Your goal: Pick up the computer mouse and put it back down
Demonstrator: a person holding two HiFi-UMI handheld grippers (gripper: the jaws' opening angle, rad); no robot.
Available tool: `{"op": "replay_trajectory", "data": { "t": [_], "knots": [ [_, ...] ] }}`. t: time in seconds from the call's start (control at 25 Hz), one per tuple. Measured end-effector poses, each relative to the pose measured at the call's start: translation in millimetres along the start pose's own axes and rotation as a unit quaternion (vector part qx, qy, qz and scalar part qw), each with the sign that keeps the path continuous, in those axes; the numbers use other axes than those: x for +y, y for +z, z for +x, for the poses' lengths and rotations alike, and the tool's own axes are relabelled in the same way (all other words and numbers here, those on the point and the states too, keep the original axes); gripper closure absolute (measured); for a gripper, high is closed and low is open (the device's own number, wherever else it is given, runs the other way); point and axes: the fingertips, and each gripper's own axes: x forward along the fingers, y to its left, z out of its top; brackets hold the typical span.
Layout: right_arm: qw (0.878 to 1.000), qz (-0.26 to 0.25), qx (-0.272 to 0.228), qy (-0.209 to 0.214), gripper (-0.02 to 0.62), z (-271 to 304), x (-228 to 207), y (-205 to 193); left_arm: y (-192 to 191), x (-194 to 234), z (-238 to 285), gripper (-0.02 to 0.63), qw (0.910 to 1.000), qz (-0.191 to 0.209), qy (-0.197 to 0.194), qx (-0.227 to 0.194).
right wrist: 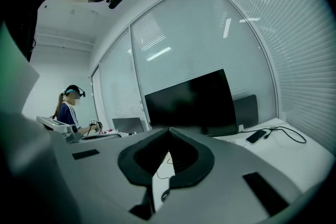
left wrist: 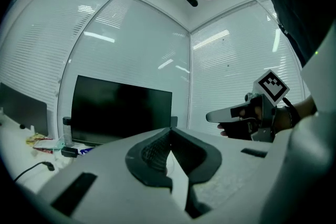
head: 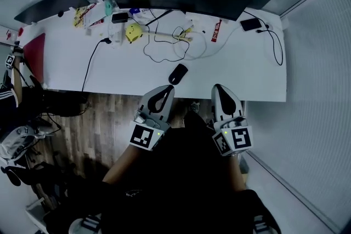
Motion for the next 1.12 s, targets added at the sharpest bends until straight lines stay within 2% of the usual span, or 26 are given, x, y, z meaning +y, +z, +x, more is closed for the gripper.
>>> {"op": "replay_trajectory", "data": {
  "t": [0.44, 0.68, 0.88, 1.12],
  "knots": [
    [0.996, -0.007, 0.025, 0.087, 0.597, 27.5, -47.2, 6.7, -17.1, -9.1, 41.3, 0.600, 0.9961, 0.008, 0.088, 0.011],
    [0.994, -0.005, 0.042, 0.105, 0.597, 37.3, -70.1, -3.8, -39.1, -1.4, 55.6, 0.600, 0.9921, 0.001, 0.123, 0.027],
    [0.992, -0.002, 0.059, 0.107, 0.597, 47.5, -75.9, -12.3, -61.6, 5.3, 63.5, 0.600, 0.9909, -0.002, 0.124, 0.053],
    [0.994, 0.006, 0.072, 0.087, 0.597, 63.9, -79.0, -20.5, -102.0, 13.8, 80.7, 0.600, 0.9909, -0.007, 0.093, 0.097]
  ]
}}
